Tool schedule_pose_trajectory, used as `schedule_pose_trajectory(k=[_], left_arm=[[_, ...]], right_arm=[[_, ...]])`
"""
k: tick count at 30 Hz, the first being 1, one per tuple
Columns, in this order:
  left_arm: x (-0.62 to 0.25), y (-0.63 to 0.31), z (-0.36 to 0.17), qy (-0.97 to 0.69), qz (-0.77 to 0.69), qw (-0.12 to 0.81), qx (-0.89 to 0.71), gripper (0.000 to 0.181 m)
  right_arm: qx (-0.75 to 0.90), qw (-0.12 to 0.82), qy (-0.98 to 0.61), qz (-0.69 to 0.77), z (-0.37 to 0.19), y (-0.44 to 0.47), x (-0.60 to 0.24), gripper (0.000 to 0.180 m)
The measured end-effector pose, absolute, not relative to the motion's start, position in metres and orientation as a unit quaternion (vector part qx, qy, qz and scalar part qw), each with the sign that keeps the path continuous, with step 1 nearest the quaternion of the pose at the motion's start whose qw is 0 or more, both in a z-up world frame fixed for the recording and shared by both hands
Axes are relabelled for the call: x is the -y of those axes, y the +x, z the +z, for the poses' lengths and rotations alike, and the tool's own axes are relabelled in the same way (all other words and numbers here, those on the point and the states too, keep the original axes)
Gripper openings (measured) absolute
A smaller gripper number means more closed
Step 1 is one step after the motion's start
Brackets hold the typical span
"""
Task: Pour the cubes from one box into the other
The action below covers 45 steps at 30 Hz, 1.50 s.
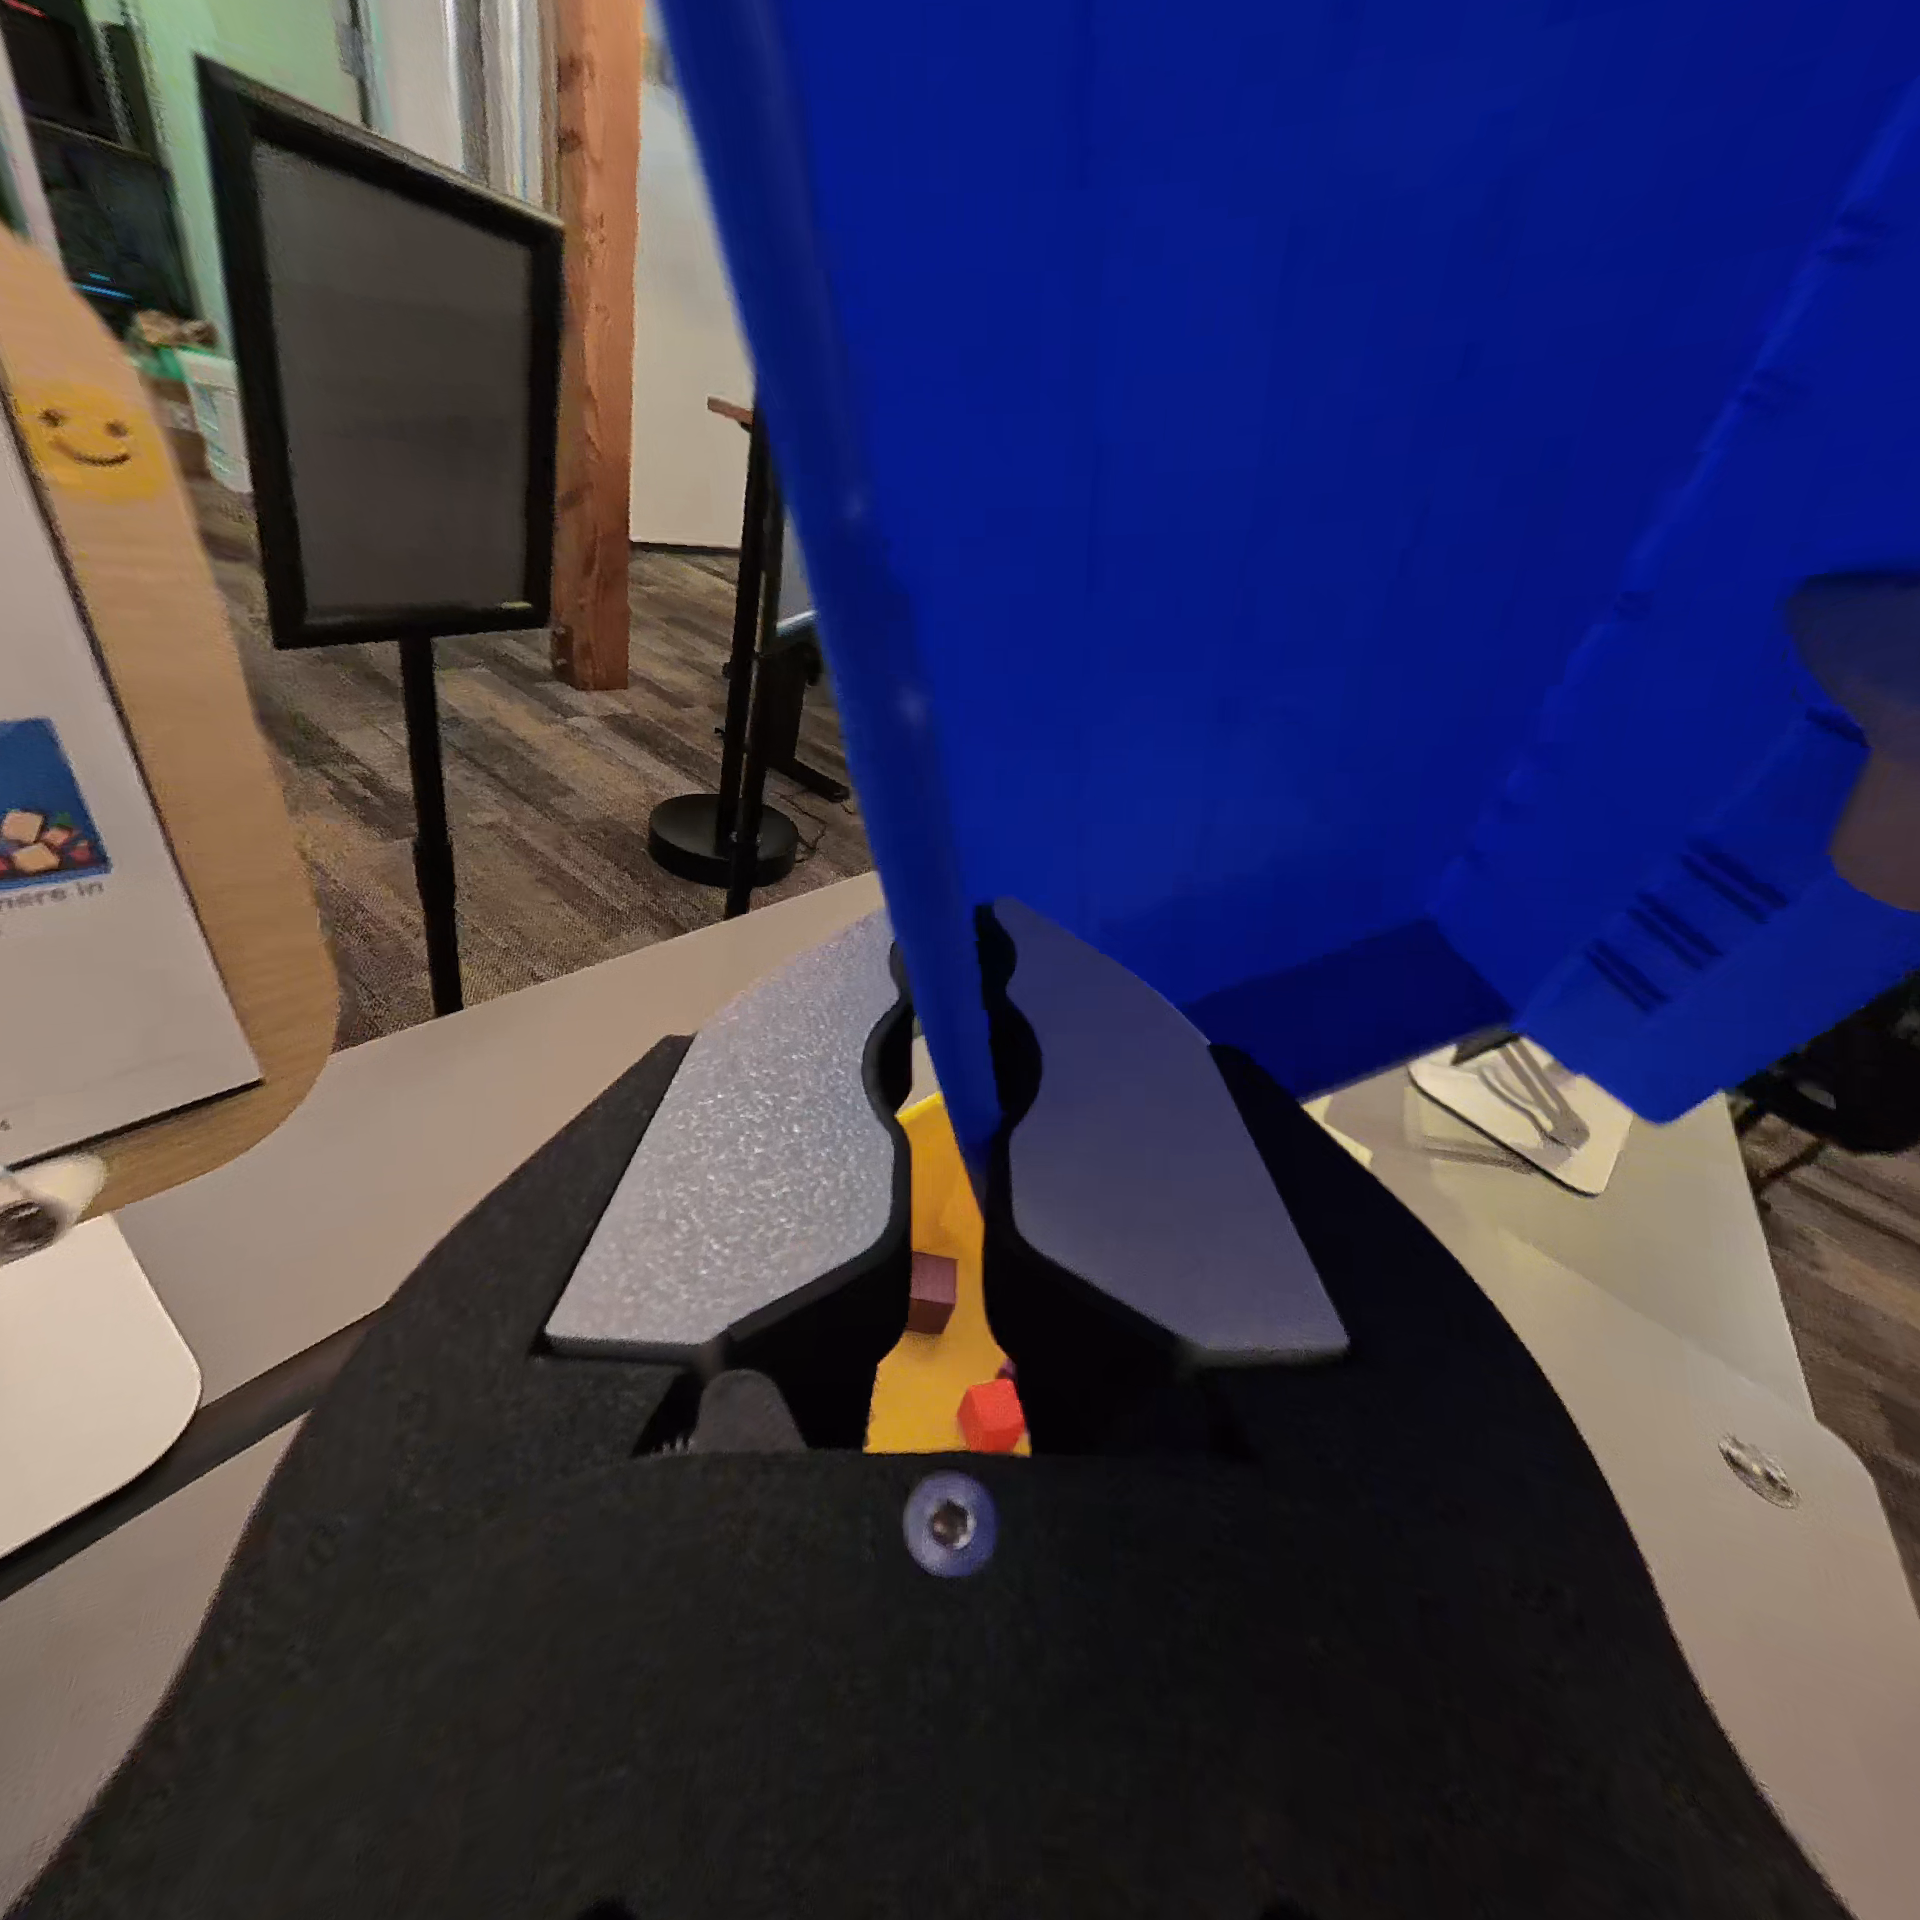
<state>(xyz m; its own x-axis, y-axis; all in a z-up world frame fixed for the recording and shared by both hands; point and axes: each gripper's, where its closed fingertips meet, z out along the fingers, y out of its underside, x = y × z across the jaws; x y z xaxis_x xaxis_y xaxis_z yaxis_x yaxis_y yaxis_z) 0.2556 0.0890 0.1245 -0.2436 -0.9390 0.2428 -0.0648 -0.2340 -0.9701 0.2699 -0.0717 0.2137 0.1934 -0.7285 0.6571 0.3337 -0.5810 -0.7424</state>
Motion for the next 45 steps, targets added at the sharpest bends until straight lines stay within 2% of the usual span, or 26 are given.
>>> schedule_pose_trajectory(k=[3,4,5,6,8,10,12,14,15,16,17,18,20,22,27,28,29,31,36,45], left_arm=[[-0.049,0.252,0.132,-0.482,-0.602,0.297,-0.563,0.027],[-0.036,0.249,0.129,-0.495,-0.587,0.263,-0.585,0.043],[-0.026,0.244,0.125,-0.511,-0.57,0.228,-0.601,0.069],[-0.016,0.235,0.123,-0.518,-0.562,0.196,-0.614,0.072],[-0.009,0.216,0.115,-0.528,-0.554,0.16,-0.623,0.061],[-0.028,0.208,0.095,-0.556,-0.513,0.18,-0.629,0.057],[-0.061,0.205,0.055,-0.6,-0.421,0.202,-0.65,0.058],[-0.087,0.189,-0.003,-0.663,-0.288,0.144,-0.676,0.059],[-0.09,0.179,-0.026,-0.685,-0.247,0.091,-0.68,0.047],[-0.092,0.174,-0.041,-0.702,-0.229,0.061,-0.672,0.029],[-0.091,0.175,-0.049,-0.709,-0.235,0.05,-0.663,0.019],[-0.093,0.179,-0.052,-0.711,-0.243,0.057,-0.657,0.019],[-0.096,0.185,-0.055,-0.713,-0.243,0.073,-0.653,0.026],[-0.089,0.186,-0.059,-0.718,-0.237,0.056,-0.652,0.044],[-0.084,0.176,-0.09,-0.731,-0.132,0.004,-0.669,0.047],[-0.082,0.173,-0.095,-0.737,-0.118,-0.012,-0.665,0.056],[-0.079,0.172,-0.098,-0.745,-0.117,-0.031,-0.656,0.051],[-0.068,0.174,-0.101,-0.745,-0.138,-0.072,-0.649,0.026],[-0.101,0.164,-0.106,-0.756,-0.091,-0.062,-0.646,0.008],[-0.202,0.092,-0.104,-0.79,-0.092,-0.075,-0.601,0.008]], right_arm=[[-0.188,0.438,-0.696,-0.537,0.232,0.299,0.091,0.006],[-0.209,0.43,-0.727,-0.493,0.233,0.313,0.1,0.005],[-0.235,0.416,-0.756,-0.447,0.231,0.326,0.112,0.006],[-0.264,0.385,-0.784,-0.408,0.224,0.339,0.128,0.007],[-0.309,0.312,-0.825,-0.356,0.205,0.357,0.166,0.007],[-0.342,0.248,-0.845,-0.329,0.183,0.369,0.206,0.007],[-0.364,0.191,-0.854,-0.319,0.16,0.376,0.243,0.007],[-0.376,0.144,-0.862,-0.307,0.134,0.38,0.273,0.007],[-0.379,0.126,-0.865,-0.303,0.122,0.381,0.285,0.007],[-0.384,0.115,-0.866,-0.298,0.111,0.383,0.296,0.007],[-0.388,0.107,-0.867,-0.294,0.101,0.384,0.304,0.007],[-0.389,0.101,-0.868,-0.291,0.091,0.385,0.31,0.007],[-0.388,0.096,-0.872,-0.281,0.075,0.385,0.318,0.007],[-0.388,0.096,-0.875,-0.272,0.063,0.386,0.322,0.007],[-0.39,0.105,-0.878,-0.257,0.047,0.388,0.321,0.007],[-0.39,0.106,-0.878,-0.255,0.045,0.389,0.319,0.007],[-0.391,0.108,-0.879,-0.252,0.044,0.388,0.318,0.007],[-0.396,0.109,-0.879,-0.242,0.041,0.387,0.314,0.007],[-0.429,0.122,-0.877,-0.18,0.024,0.378,0.3,0.007],[-0.454,0.173,-0.874,-0.004,-0.037,0.347,0.222,0.007]])
